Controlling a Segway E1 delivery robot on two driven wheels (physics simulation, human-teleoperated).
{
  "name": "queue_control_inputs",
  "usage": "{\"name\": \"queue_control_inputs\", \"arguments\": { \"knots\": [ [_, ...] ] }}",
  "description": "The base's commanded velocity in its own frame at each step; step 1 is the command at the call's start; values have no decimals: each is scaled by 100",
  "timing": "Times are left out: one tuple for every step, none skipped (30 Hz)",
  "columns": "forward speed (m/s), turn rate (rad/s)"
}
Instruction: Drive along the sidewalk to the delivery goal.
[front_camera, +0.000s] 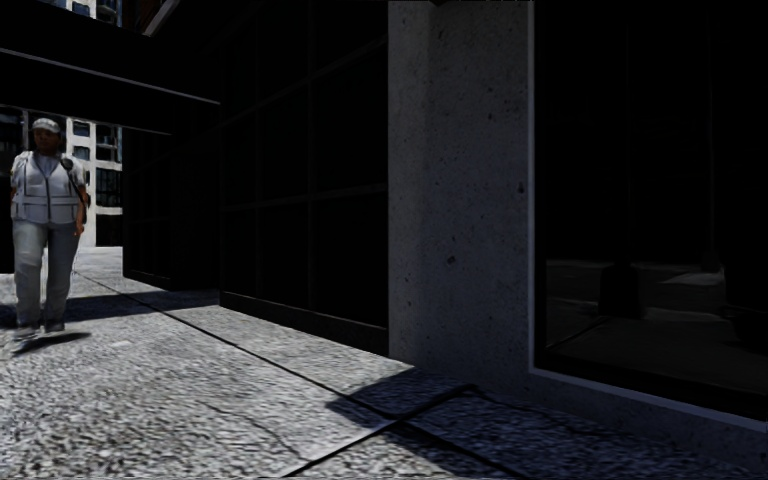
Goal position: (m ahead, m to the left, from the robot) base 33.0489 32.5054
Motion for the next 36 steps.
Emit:
{"name": "queue_control_inputs", "arguments": {
  "knots": [
    [149, 87],
    [149, 87],
    [149, 87],
    [149, 87],
    [149, 87],
    [150, 87],
    [150, 87],
    [150, 87],
    [150, 87],
    [150, 76],
    [150, 58],
    [150, 58],
    [150, 48],
    [151, 45],
    [151, 40],
    [151, 38],
    [151, 38],
    [151, 36],
    [151, 35],
    [151, 35],
    [151, 35],
    [151, 35],
    [151, 28],
    [151, 24],
    [151, 21],
    [151, 18],
    [151, 18],
    [151, 18],
    [151, 22],
    [151, 26],
    [151, 26],
    [151, 27],
    [151, 28],
    [151, 28],
    [151, 28],
    [151, 28]
  ]
}}
